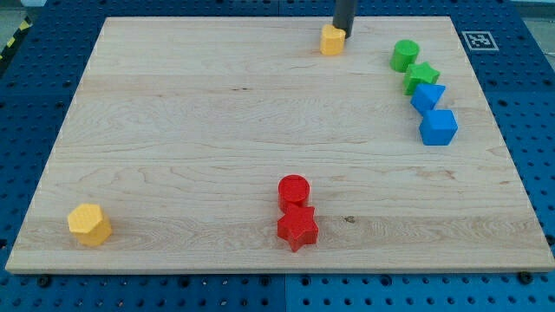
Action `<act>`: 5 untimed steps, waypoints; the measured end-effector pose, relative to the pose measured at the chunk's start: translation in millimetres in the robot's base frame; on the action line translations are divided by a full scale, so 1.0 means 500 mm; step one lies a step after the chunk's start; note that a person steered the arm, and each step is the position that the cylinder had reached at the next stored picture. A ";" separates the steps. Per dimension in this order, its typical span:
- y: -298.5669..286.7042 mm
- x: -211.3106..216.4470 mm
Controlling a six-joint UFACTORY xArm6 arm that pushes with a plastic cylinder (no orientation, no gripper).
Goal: Slide the yellow heart diagonally top left to green star
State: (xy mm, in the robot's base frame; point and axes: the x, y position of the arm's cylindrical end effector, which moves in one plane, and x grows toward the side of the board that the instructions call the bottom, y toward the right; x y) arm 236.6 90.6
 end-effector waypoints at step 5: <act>0.014 0.058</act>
